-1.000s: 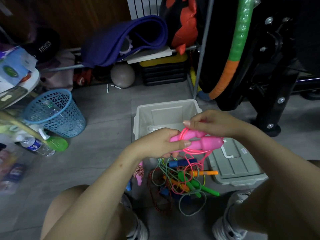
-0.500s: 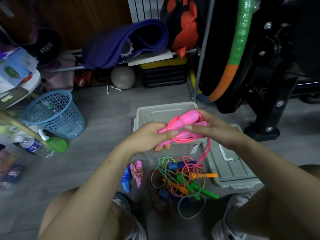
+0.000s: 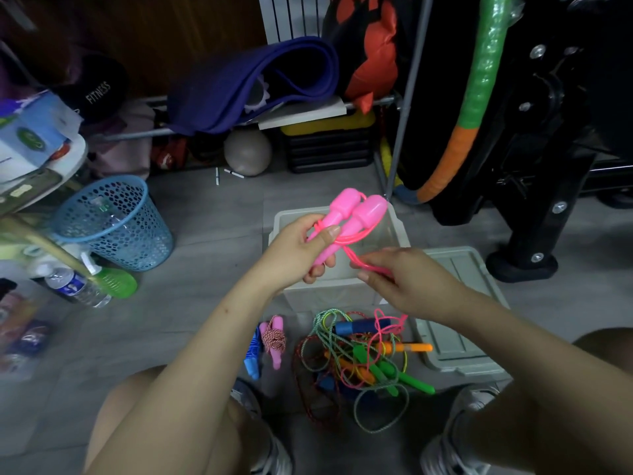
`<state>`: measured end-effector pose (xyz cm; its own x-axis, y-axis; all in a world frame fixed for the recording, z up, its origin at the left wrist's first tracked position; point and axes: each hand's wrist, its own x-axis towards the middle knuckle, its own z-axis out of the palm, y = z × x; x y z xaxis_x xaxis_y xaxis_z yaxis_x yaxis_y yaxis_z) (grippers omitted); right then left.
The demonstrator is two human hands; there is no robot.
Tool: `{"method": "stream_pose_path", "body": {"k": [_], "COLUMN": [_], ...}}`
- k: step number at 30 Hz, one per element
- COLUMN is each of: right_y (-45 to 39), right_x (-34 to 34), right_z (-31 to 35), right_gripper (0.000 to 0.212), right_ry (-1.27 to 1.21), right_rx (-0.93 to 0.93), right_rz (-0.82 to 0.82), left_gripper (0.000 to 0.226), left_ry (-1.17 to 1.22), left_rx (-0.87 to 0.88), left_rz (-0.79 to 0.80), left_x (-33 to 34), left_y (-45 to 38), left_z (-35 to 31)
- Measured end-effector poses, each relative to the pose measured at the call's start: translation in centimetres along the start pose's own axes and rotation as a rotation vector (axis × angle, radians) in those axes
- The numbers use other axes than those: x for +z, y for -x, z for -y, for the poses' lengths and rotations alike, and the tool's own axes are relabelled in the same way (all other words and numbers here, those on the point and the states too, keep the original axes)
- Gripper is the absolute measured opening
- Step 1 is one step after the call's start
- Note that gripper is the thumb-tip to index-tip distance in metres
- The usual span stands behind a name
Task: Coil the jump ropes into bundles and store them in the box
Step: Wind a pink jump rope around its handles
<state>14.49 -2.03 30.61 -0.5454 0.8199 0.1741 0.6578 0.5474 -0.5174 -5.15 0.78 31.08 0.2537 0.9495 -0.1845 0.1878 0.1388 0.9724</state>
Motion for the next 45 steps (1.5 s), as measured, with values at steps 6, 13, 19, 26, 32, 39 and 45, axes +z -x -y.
{"method": "stream_pose_path", "body": {"k": [6,13,19,26,32,39,45], "right_y": [0.3,0.0,-0.6,-1.1,-1.2,-1.2,-0.5], "right_x": [-1.3,-2.6,-3.0,-4.1,-4.9,-4.6,-3.8], "right_z": [0.2,0.3,0.6,0.1,-1.4,-2.3,-1.8], "right_gripper": [0.053,0.041,0.038,0.029,0.024,0.037,0.047], "right_ry": [0.087,0.126,-0.240,0.015,-0.413,-0.747,-0.889], "right_rx": [-0.043,-0.050,0.288,0.289,0.192,0.216,0.188], "right_rz": [-0.163,-0.204,-0.066,-0.043,0.023,0.132,0.136], "left_gripper": [0.009,0.026,0.046,0.039,0.019,0.022,0.022], "left_ry": [-0.117,-0.425,-0.851,-0.919,-0.754,-0.534,-0.222], "left_rx": [0.085,0.175,0.229,0.294,0.370,0.317,0.287], "left_rz": [0.036,0.135,0.152,0.197,0.235,0.240,0.137], "left_x": [0.5,1.2,3.1,3.1,2.5,2.2,1.3], "left_y": [-0.1,0.2,0.7,1.0,2.0,2.5,2.4], "left_z": [0.3,0.5,0.5,0.4,-0.4,0.0,-0.1]}}
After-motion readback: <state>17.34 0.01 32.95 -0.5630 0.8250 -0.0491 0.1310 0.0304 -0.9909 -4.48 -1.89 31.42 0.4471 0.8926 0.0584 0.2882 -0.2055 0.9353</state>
